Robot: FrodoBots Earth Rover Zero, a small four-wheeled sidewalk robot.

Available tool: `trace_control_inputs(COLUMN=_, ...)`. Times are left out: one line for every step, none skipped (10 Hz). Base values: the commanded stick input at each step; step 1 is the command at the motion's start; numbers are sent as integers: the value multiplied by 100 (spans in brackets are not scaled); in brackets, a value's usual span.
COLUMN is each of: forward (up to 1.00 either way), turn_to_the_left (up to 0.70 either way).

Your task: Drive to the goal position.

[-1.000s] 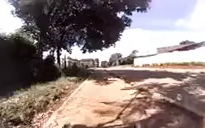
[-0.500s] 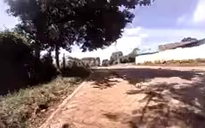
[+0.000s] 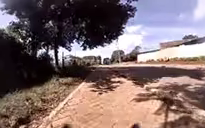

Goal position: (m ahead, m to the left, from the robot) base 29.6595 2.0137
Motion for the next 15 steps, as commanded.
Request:
trace_control_inputs(forward=100, turn_to_the_left=0)
trace_control_inputs(forward=100, turn_to_the_left=0)
trace_control_inputs(forward=100, turn_to_the_left=0)
trace_control_inputs(forward=100, turn_to_the_left=0)
trace_control_inputs(forward=100, turn_to_the_left=0)
trace_control_inputs(forward=100, turn_to_the_left=0)
trace_control_inputs(forward=100, turn_to_the_left=0)
trace_control_inputs(forward=100, turn_to_the_left=0)
trace_control_inputs(forward=100, turn_to_the_left=0)
trace_control_inputs(forward=100, turn_to_the_left=0)
trace_control_inputs(forward=100, turn_to_the_left=0)
trace_control_inputs(forward=100, turn_to_the_left=0)
trace_control_inputs(forward=100, turn_to_the_left=0)
trace_control_inputs(forward=100, turn_to_the_left=0)
trace_control_inputs(forward=100, turn_to_the_left=0)
